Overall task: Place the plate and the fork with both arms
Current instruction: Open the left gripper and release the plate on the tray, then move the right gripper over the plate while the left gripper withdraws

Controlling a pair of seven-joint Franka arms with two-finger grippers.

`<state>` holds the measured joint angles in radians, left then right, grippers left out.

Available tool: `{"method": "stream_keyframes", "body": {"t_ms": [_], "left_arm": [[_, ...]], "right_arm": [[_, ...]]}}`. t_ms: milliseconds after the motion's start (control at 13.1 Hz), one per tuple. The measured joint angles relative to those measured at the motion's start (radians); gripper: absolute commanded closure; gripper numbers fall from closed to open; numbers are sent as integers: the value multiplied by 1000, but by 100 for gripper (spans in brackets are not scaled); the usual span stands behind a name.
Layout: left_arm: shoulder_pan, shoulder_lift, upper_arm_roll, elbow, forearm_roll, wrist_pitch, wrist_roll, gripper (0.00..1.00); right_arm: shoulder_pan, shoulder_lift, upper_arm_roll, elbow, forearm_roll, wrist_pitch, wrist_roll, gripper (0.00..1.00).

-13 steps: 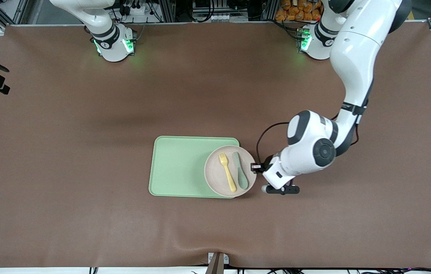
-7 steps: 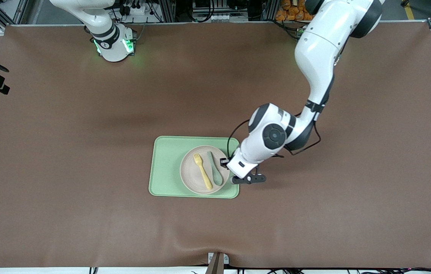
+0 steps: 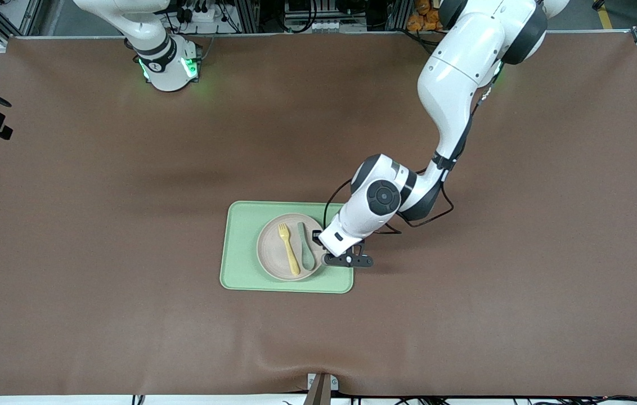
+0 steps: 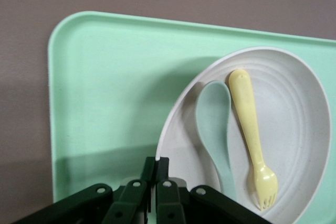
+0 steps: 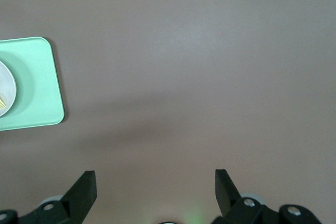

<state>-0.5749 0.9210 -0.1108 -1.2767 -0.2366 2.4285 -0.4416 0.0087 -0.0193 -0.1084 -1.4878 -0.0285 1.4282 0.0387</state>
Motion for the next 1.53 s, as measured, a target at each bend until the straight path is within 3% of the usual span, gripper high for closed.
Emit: {"method": "stream_keyframes", "body": {"t_ms": [688, 1299, 1375, 1451, 1528], "left_arm": [[22, 1, -8, 10, -1, -50, 129, 100], [19, 43, -11, 9, -29, 27, 126, 100], [16, 46, -13, 9, -30, 38, 120, 75], [13, 47, -14, 10, -31, 42, 112, 26], [11, 47, -14, 13, -31, 44, 105, 0]], "right_arm": [[0, 0, 0, 0, 0, 2, 0, 0], [1, 6, 12, 0, 44, 10, 0, 0], [7, 16, 14, -1, 47, 10, 0, 0], [15, 34, 16, -2, 48, 10, 0, 0], [21, 60, 18, -2, 48, 14, -1, 0]]}}
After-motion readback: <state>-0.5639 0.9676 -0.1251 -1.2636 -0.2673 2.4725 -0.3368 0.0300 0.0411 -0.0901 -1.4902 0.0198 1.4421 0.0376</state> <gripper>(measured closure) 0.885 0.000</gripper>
